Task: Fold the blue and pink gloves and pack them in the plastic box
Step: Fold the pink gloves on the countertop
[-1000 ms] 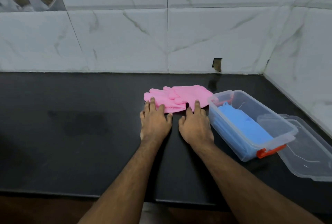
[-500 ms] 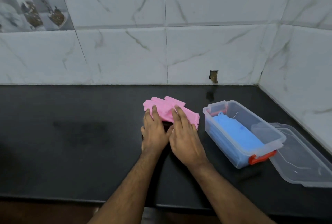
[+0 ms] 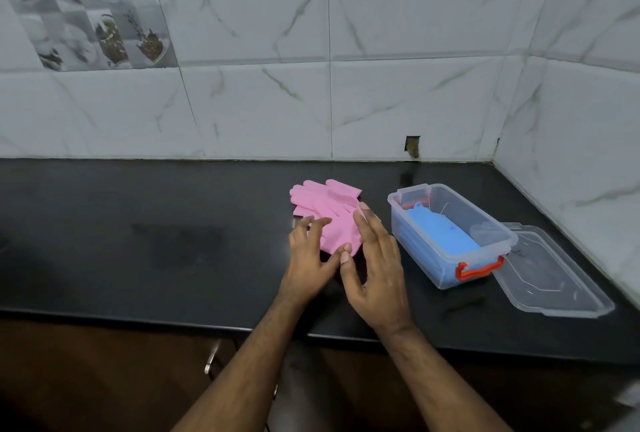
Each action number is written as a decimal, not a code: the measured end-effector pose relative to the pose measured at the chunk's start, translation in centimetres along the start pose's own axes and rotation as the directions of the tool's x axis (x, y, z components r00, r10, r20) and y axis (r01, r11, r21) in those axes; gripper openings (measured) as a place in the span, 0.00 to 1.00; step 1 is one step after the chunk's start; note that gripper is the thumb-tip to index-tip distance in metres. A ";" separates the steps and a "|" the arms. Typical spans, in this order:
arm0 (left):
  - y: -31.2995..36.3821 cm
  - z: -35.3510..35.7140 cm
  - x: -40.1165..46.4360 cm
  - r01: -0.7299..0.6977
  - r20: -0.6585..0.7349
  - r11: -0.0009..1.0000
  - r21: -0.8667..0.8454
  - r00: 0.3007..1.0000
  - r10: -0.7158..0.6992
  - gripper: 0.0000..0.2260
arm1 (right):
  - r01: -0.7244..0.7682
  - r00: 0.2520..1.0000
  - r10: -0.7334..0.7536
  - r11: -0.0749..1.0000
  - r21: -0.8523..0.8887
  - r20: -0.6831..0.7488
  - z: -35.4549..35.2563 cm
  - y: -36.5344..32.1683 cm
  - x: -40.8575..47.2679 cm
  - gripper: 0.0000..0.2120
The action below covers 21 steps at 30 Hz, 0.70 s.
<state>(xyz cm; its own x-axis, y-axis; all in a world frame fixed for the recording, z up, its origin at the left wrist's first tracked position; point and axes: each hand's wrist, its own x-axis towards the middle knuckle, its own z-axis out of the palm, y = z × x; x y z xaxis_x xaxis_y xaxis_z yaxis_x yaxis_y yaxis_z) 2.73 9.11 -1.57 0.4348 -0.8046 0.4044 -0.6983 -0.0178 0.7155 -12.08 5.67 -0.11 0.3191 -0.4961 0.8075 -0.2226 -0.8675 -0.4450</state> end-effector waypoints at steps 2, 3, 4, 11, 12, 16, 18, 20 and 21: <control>0.5 -0.1 -0.7 -0.027 0.020 1.000 0.005 0.999 0.027 0.29 | 0.010 0.999 -0.012 0.999 0.049 0.032 -0.1 -0.2 -0.2 0.33; 0.9 -0.1 -1.0 -0.031 0.039 0.999 -0.014 0.999 0.031 0.27 | 0.012 0.998 -0.017 0.996 0.086 0.054 -0.2 -0.3 -0.2 0.33; 1.4 -0.1 -1.2 -0.015 0.071 0.998 -0.056 0.997 0.019 0.23 | 0.019 0.996 -0.030 0.992 0.128 0.079 -0.3 -0.5 -0.2 0.33; 1.7 -0.3 -2.4 0.511 0.377 0.419 -0.751 0.852 -0.363 0.21 | 0.164 0.966 -0.223 0.918 0.361 0.128 -0.7 -3.8 -1.6 0.19; 1.4 -0.5 -2.9 0.592 0.479 0.249 -0.767 0.786 -0.392 0.19 | 0.157 0.968 -0.220 0.901 0.404 0.116 -0.9 -4.4 -1.5 0.14; 2.9 -3.0 -4.1 0.615 0.602 -0.024 -0.788 0.762 -0.236 0.37 | -0.024 0.988 -0.059 0.854 0.520 0.142 -1.8 -6.3 -0.5 0.24; 4.2 -3.9 -3.9 0.626 0.633 -0.092 -0.774 0.769 -0.089 0.44 | -0.179 0.978 0.078 0.783 0.596 0.192 -2.5 -6.4 -0.3 0.28; 4.7 -4.1 -3.8 0.675 0.681 -0.090 -0.732 0.730 -0.065 0.35 | -0.269 0.959 0.136 0.722 0.637 0.250 -3.0 -6.0 -0.5 0.29; 4.4 -4.2 -3.8 0.672 0.677 -0.082 -0.736 0.727 -0.114 0.29 | -0.281 0.955 0.140 0.706 0.650 0.261 -3.2 -5.8 -0.7 0.28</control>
<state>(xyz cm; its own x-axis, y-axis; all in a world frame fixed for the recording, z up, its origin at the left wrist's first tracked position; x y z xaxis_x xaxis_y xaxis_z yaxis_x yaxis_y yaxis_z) 0.41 14.60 2.44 0.0108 -0.9848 -0.1732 0.7682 -0.1027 0.6319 -13.95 11.17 3.19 0.5145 -0.6048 0.6079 0.3515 -0.4979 -0.7928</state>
